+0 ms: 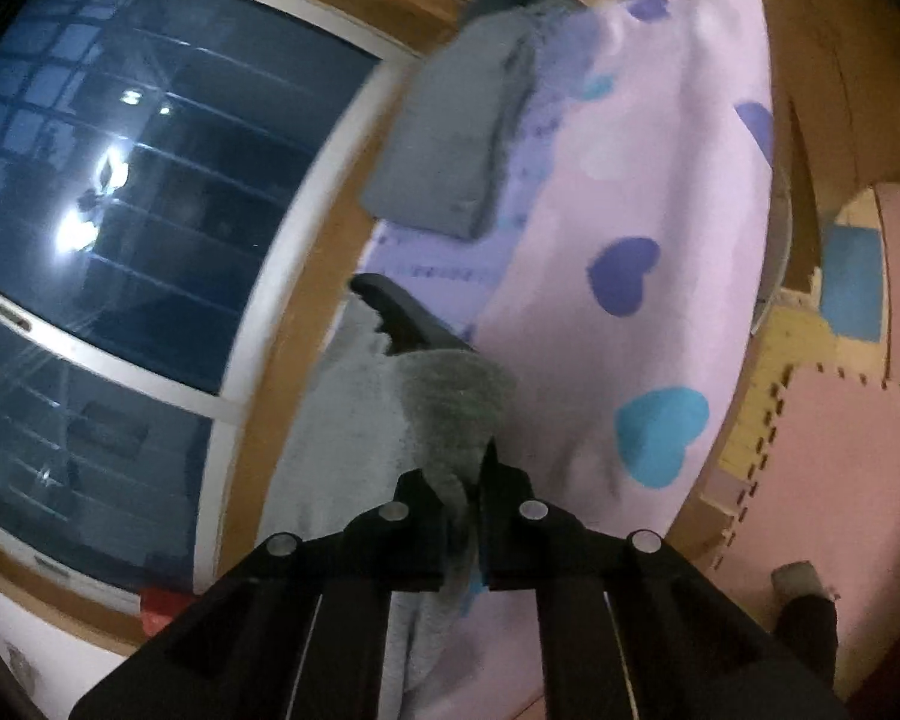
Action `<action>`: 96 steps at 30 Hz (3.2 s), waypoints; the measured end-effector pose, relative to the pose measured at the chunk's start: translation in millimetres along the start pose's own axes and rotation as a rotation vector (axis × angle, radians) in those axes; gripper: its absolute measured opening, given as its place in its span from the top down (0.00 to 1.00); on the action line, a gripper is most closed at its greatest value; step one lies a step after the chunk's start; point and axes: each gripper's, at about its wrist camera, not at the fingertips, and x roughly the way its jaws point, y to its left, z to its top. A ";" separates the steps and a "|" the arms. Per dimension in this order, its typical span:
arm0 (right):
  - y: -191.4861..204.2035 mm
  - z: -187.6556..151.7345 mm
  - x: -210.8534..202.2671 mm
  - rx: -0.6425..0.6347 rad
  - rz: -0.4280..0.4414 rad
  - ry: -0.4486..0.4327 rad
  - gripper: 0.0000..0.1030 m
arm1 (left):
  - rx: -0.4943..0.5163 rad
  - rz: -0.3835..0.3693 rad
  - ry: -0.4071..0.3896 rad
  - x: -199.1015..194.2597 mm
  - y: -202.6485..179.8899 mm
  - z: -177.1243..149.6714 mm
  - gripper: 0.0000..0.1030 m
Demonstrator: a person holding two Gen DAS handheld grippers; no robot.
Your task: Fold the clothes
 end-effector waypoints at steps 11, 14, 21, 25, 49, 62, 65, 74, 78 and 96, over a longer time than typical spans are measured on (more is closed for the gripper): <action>11.9 24.0 -23.6 0.081 0.092 -0.060 0.96 | 0.034 -0.061 0.003 -6.4 -56.5 19.9 0.96; 12.3 31.8 -26.8 0.108 0.105 -0.068 0.96 | 0.040 -0.083 0.004 -7.6 -70.2 25.1 0.96; -24.6 39.2 -7.5 0.294 0.096 0.011 0.96 | 0.051 -0.107 0.052 -3.9 -99.4 26.1 0.96; -28.7 34.1 -14.6 0.330 0.132 0.001 0.96 | 0.045 -0.138 0.059 -10.2 -113.5 29.0 0.96; 59.2 95.0 129.2 0.310 0.166 0.022 0.96 | 0.014 -0.070 0.099 140.9 -228.2 48.0 0.96; 84.5 122.9 223.0 0.176 0.003 0.040 0.96 | 0.032 0.134 0.107 227.9 -248.7 31.4 0.96; 83.2 128.9 225.6 0.164 -0.020 0.015 0.96 | 0.085 0.177 0.126 246.1 -261.1 25.2 0.96; 85.9 130.1 235.9 0.132 -0.061 0.020 0.96 | 0.041 0.238 0.115 290.4 -267.1 28.0 0.96; 95.9 131.5 250.0 0.072 -0.128 0.054 0.96 | 0.014 0.248 0.108 311.2 -267.2 28.1 0.96; 130.7 97.8 198.3 -0.235 -0.146 -0.017 0.00 | 0.437 0.031 -0.107 221.3 -306.7 -19.5 0.00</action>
